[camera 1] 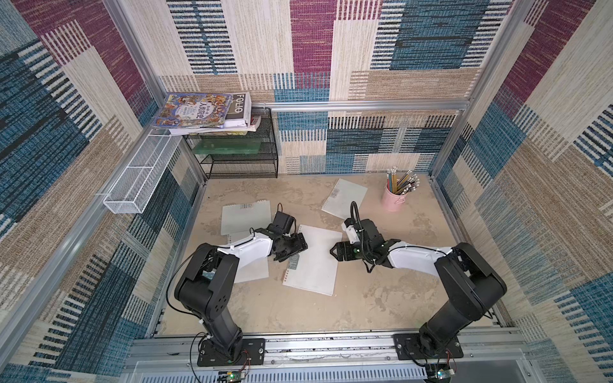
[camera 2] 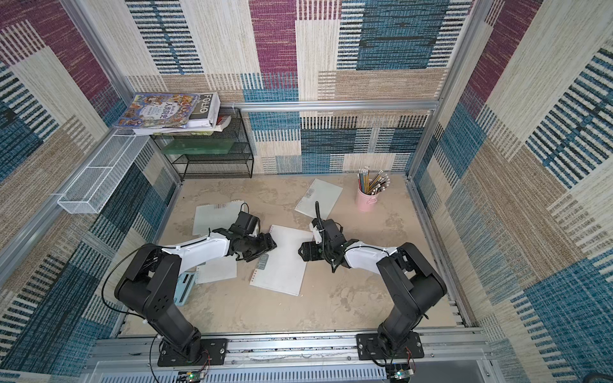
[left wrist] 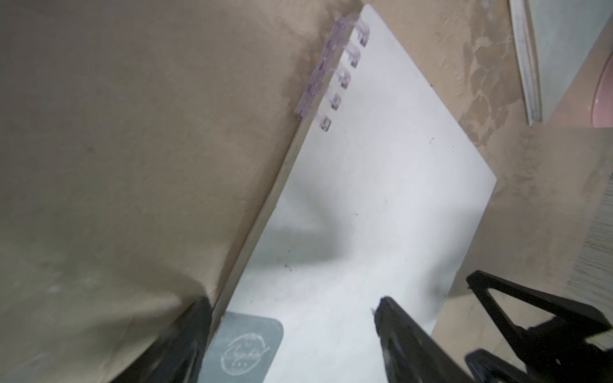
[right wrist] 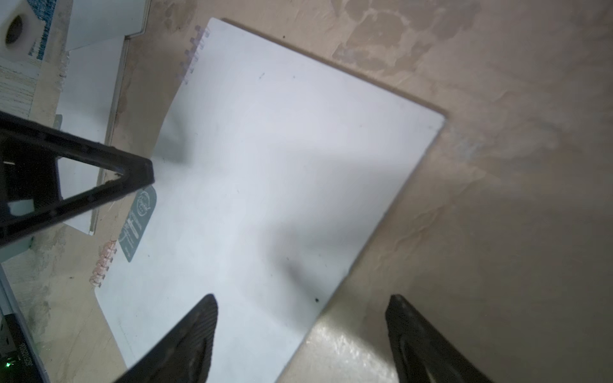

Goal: Tear off pages from different notebooks
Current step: Open the notebook at the center of the board.

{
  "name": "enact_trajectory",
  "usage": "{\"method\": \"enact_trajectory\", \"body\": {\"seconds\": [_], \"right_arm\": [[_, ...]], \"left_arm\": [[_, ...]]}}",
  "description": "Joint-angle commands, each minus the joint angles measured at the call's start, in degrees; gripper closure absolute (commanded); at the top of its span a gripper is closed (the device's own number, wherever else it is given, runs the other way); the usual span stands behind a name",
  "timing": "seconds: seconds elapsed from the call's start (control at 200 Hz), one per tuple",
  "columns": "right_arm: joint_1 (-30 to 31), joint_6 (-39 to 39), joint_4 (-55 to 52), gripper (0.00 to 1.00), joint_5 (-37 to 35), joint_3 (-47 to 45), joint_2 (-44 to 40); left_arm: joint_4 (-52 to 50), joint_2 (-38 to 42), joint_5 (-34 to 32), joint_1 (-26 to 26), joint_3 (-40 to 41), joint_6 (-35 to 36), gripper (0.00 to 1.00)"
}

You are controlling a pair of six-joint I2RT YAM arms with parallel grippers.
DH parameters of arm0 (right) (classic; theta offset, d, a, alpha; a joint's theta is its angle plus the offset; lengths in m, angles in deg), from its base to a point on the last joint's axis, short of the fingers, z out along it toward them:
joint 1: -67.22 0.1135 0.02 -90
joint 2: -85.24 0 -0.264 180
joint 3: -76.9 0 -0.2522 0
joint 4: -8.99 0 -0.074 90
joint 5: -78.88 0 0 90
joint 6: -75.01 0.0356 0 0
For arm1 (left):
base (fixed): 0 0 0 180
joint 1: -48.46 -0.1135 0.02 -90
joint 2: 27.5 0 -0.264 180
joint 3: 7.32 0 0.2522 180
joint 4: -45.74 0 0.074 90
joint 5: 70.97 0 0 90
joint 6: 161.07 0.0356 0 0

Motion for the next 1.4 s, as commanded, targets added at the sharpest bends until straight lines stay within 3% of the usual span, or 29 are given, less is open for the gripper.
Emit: {"method": "enact_trajectory", "body": {"seconds": [0.0, 0.25, 0.606, 0.916, 1.132, 1.392], "right_arm": [[-1.1, 2.0, 1.0, 0.30, 5.1, 1.1, 2.6], [-4.9, 1.7, 2.4, 0.46, 9.2, 3.4, 5.3], [-5.2, -3.1, -5.8, 0.61, 5.7, 10.7, 3.9], [-4.1, -4.9, -7.9, 0.62, 7.0, 12.1, 0.2], [-3.0, -6.4, -9.1, 0.56, 9.3, 13.9, 0.1], [-1.7, -8.3, -11.1, 0.55, 9.6, 17.2, 0.9]], "left_arm": [[-0.2, -1.0, 3.3, 0.8, -0.1, -3.0, 0.19], [3.2, -2.3, 6.3, 1.5, -1.0, -5.2, 0.21], [5.3, -1.6, 7.3, 1.9, -2.2, -7.2, 0.23], [7.2, -1.0, 7.6, 1.9, -1.1, -9.1, 0.20], [8.6, 1.1, 7.4, 1.4, 0.5, -9.4, 0.01], [12.6, 4.1, 9.6, -1.1, 3.9, -10.0, 0.01]]}}
